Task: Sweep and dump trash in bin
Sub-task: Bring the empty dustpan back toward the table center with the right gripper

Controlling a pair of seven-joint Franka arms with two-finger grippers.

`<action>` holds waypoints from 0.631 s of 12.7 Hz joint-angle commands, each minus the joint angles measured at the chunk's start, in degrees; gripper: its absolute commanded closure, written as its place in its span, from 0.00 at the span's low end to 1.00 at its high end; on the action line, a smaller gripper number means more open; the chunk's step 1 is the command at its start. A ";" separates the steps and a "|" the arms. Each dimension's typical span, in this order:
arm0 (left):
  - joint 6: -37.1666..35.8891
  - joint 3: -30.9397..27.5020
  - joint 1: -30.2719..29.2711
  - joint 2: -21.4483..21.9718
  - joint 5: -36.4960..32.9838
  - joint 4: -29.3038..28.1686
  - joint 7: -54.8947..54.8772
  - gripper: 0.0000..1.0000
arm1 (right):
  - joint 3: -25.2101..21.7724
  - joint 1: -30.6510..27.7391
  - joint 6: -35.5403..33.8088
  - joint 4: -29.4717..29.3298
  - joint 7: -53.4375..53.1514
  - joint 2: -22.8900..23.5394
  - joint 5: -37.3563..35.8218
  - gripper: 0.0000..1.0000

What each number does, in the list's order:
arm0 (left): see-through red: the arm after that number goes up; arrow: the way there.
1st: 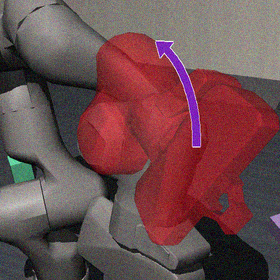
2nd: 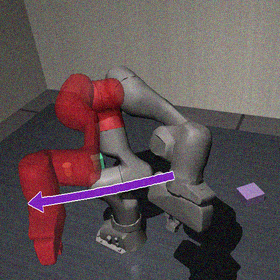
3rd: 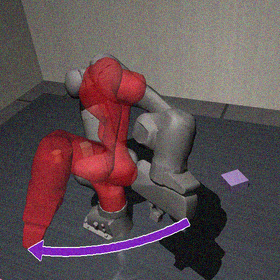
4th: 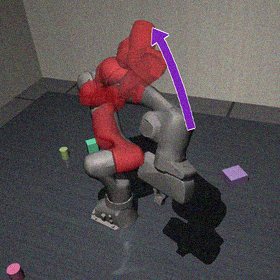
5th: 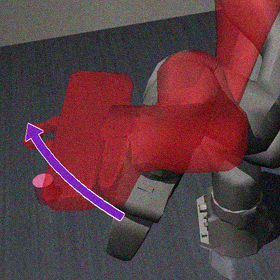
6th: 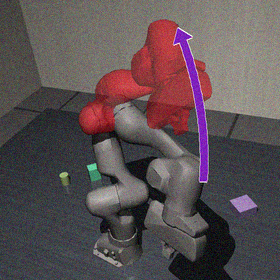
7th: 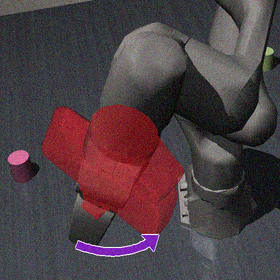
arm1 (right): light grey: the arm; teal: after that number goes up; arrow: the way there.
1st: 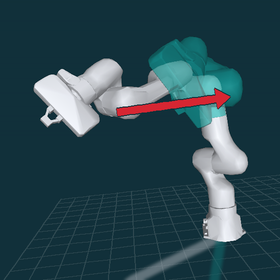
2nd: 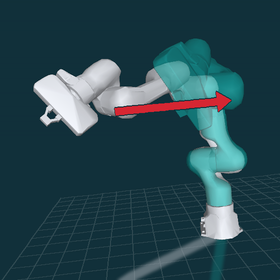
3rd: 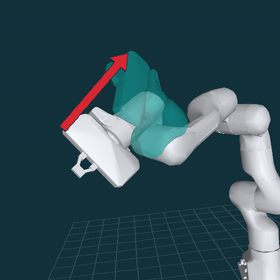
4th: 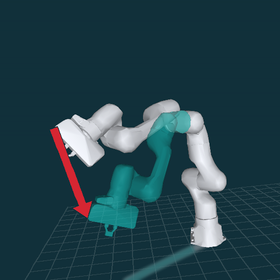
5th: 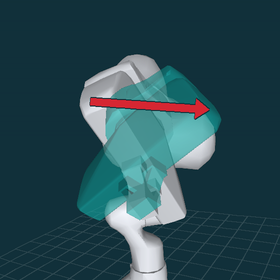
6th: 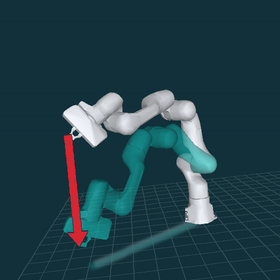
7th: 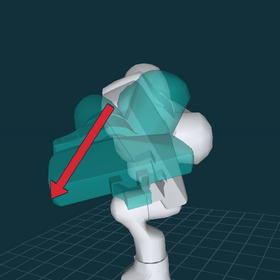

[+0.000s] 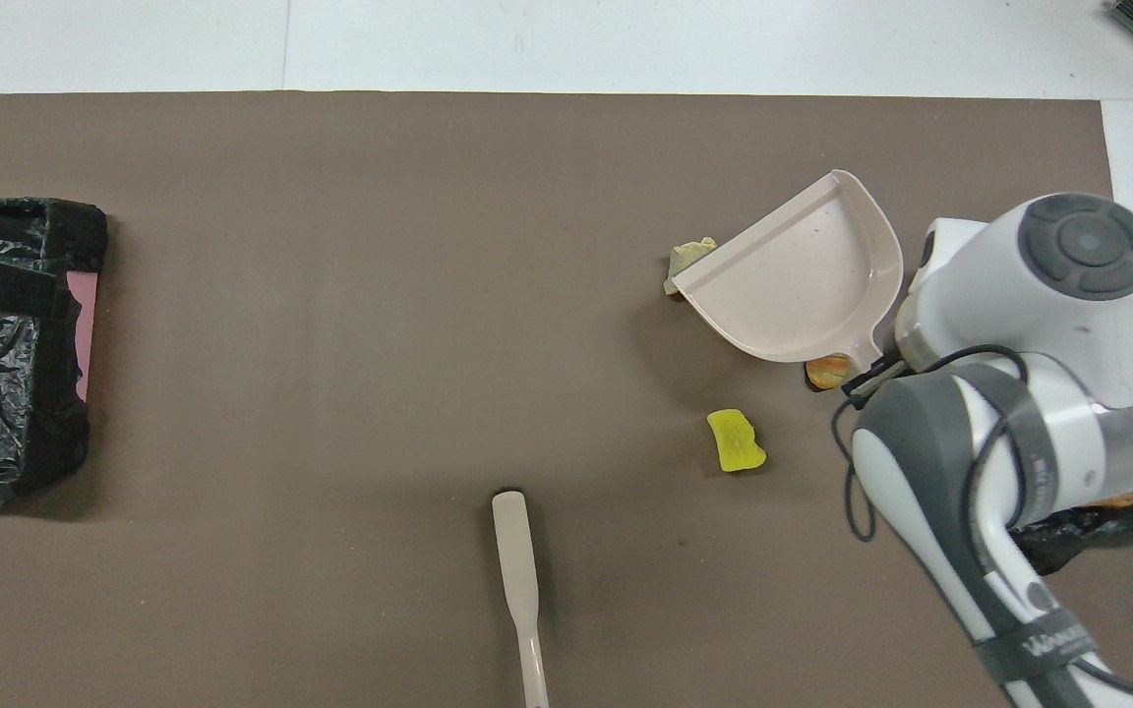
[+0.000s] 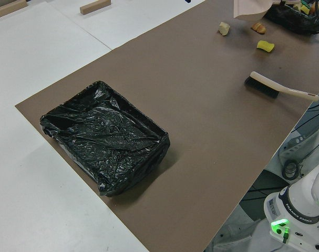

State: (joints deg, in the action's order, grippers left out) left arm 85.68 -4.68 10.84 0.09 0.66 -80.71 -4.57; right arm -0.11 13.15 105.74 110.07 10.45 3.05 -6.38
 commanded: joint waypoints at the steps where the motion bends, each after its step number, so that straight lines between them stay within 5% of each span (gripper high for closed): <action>1: -1.13 0.46 -0.74 0.35 -0.84 0.47 -0.44 0.00 | -0.24 4.68 -0.62 -2.83 -10.34 2.47 7.04 1.00; 8: -1.13 0.46 -0.74 0.35 -0.84 0.47 -0.44 0.00 | -0.24 16.18 -0.97 -20.22 -35.73 18.19 17.63 1.00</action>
State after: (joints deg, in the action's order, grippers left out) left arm 85.67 -4.70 10.84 0.09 0.66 -80.71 -4.57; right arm 0.07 27.22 105.99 96.95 -19.92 15.26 9.55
